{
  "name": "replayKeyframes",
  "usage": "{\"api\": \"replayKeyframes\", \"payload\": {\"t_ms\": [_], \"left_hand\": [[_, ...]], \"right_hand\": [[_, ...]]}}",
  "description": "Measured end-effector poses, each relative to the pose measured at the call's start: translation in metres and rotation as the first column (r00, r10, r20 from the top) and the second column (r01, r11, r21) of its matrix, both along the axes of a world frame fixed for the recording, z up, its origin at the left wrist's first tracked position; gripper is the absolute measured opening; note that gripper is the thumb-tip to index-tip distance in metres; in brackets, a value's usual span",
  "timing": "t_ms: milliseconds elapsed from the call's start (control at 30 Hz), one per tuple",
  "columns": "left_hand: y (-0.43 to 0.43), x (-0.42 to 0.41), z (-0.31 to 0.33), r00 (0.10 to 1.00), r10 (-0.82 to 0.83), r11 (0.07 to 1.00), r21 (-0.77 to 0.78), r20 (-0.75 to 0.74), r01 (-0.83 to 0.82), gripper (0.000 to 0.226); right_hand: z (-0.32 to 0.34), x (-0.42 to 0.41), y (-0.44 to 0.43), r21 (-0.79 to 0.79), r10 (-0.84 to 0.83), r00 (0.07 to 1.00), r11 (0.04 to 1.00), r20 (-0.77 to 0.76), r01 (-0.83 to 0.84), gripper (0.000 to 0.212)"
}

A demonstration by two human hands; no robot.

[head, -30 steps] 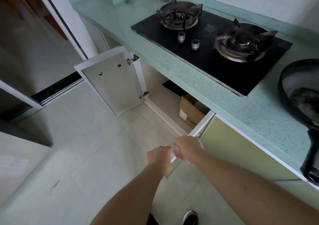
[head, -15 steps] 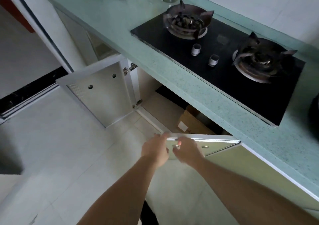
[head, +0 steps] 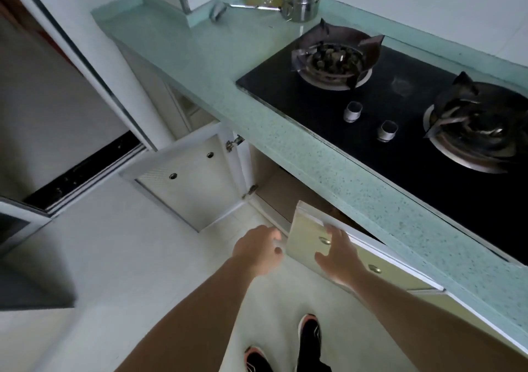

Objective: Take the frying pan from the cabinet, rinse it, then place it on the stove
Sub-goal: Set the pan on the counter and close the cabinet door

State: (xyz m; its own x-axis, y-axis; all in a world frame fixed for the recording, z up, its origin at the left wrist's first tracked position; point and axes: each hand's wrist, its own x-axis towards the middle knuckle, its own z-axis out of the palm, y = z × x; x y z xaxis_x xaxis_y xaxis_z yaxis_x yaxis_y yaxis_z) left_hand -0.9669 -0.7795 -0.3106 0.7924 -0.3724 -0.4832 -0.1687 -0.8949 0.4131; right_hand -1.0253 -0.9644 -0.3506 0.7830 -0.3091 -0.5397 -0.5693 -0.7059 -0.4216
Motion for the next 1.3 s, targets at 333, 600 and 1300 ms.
{"api": "replayKeyframes", "payload": {"t_ms": [333, 600, 1300], "left_hand": [[0.009, 0.048, 0.004, 0.999, -0.019, 1.000, 0.012, 0.038, 0.018, 0.035], [0.097, 0.125, 0.005, 0.981, 0.194, 0.974, -0.121, 0.010, -0.191, 0.029], [0.251, 0.249, -0.002, 0.924, 0.354, 0.908, 0.184, 0.144, -0.377, 0.012]], "right_hand": [[0.003, 0.035, 0.017, 0.021, -0.201, 0.980, 0.979, -0.001, 0.201, 0.063], [0.020, 0.138, 0.136, 0.121, 0.132, 0.987, 0.982, 0.089, -0.142, 0.046], [0.028, 0.294, 0.310, -0.440, 0.783, 0.622, 0.567, 0.023, -0.697, 0.061]]}}
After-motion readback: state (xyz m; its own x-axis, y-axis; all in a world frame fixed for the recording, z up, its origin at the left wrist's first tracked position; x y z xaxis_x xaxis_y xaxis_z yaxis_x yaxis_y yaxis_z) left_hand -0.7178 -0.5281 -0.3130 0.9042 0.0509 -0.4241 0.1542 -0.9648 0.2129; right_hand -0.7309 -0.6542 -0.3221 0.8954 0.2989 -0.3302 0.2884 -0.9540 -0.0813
